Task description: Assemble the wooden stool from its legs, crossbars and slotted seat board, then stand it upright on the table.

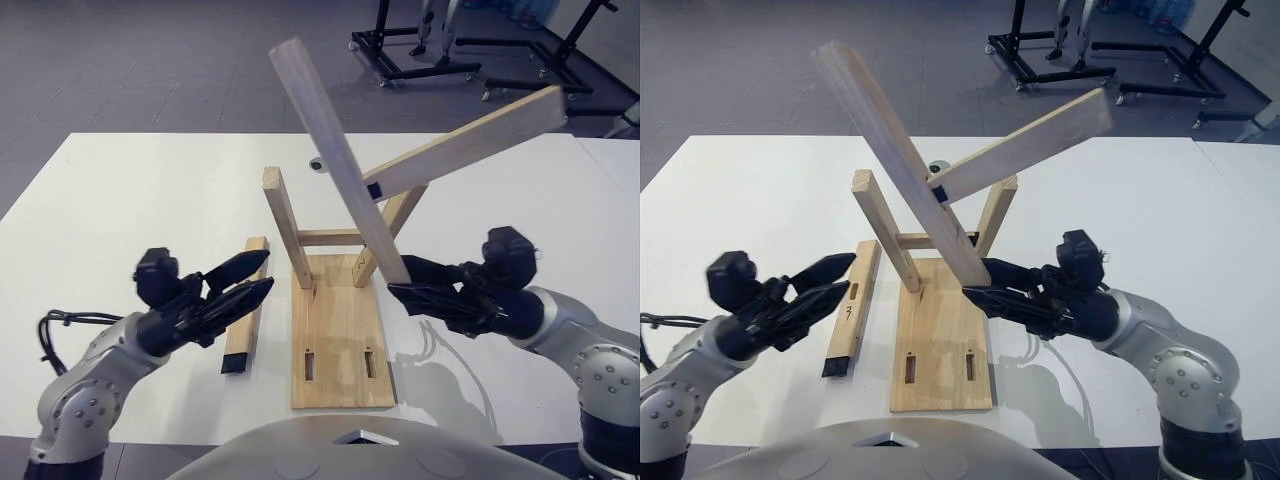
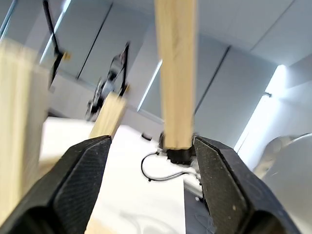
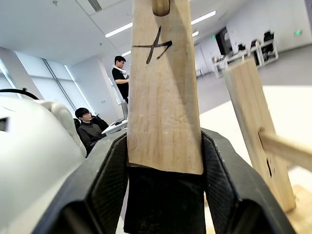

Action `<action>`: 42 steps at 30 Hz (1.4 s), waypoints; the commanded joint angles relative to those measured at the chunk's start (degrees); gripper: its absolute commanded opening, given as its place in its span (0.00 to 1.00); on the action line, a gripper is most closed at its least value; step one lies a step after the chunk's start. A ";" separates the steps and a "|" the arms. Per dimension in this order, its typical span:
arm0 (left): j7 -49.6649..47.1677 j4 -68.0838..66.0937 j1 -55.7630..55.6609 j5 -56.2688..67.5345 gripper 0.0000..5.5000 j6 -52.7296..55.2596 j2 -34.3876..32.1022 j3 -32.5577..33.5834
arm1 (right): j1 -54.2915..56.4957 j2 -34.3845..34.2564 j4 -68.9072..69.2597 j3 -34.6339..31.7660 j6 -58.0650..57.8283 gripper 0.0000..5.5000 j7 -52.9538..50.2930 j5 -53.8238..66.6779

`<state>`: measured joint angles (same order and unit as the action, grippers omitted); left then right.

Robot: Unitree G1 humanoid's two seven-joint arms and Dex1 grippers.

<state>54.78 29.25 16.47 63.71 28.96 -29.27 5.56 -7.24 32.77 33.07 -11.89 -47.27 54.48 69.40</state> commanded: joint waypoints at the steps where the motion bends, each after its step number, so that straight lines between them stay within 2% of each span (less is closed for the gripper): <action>1: 5.62 -11.52 -10.56 -7.88 0.56 -1.84 0.98 -5.01 | -0.24 -0.85 -3.50 2.43 3.91 0.37 2.87 -4.62; 6: 8.50 -22.20 -21.88 -13.07 0.56 -3.27 4.81 -7.59 | 0.34 -1.64 -7.32 4.93 6.98 0.37 4.54 -9.15; 15: 7.22 -31.80 -25.61 -20.84 0.56 -8.31 8.57 -6.18 | 9.32 -5.92 -17.05 8.84 12.78 0.37 3.84 -17.86; 23: 5.51 -32.01 -26.48 -22.61 0.56 -9.11 10.95 -5.21 | 12.89 -10.04 -23.93 10.62 20.22 0.37 1.85 -26.15; 29: 6.02 -29.96 -26.41 -22.34 0.56 -7.87 11.18 -5.88 | 15.68 -12.21 -28.34 9.51 25.55 0.37 0.52 -29.97; 42: 5.07 -22.54 -27.83 -17.91 0.56 -3.06 9.44 -2.63 | 10.11 -10.95 -13.67 4.32 19.54 0.37 -1.79 -18.67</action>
<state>60.29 5.79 -10.17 44.80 24.61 -18.67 1.90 2.33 21.59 18.04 -6.95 -27.09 53.56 49.64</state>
